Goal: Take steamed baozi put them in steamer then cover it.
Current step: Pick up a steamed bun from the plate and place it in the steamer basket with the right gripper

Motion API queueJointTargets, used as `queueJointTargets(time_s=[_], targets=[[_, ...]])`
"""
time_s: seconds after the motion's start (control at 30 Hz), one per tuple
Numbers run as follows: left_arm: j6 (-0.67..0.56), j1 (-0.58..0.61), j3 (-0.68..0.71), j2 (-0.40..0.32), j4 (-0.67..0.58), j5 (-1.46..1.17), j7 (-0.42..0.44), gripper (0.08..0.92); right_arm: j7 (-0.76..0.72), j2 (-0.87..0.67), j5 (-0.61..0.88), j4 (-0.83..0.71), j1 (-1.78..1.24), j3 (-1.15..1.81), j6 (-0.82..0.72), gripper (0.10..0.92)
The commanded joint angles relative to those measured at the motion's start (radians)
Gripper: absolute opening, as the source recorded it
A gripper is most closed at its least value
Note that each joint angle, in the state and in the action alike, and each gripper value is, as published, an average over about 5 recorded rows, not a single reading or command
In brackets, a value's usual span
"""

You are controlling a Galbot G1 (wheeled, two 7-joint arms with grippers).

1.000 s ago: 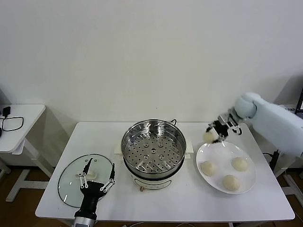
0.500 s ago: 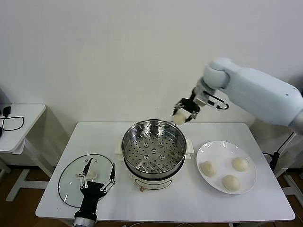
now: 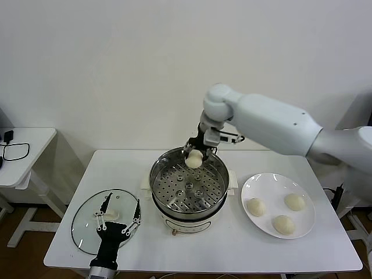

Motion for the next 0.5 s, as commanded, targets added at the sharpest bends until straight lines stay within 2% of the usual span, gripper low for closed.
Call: queueJointTargets(time_s=[0.03, 0.5], targets=[[0.000, 0.000, -0.001, 0.000, 0.000, -0.001, 0.000, 0.823, -0.002, 0.081, -0.102, -0.043, -0.085, 0.012, 0.027, 0.653], [-0.006, 0.006, -0.007, -0.003, -0.008, -0.002, -0.002, 0.823, 0.016, 0.112, -0.210, -0.093, -0.117, 0.056, 0.030, 0.653]])
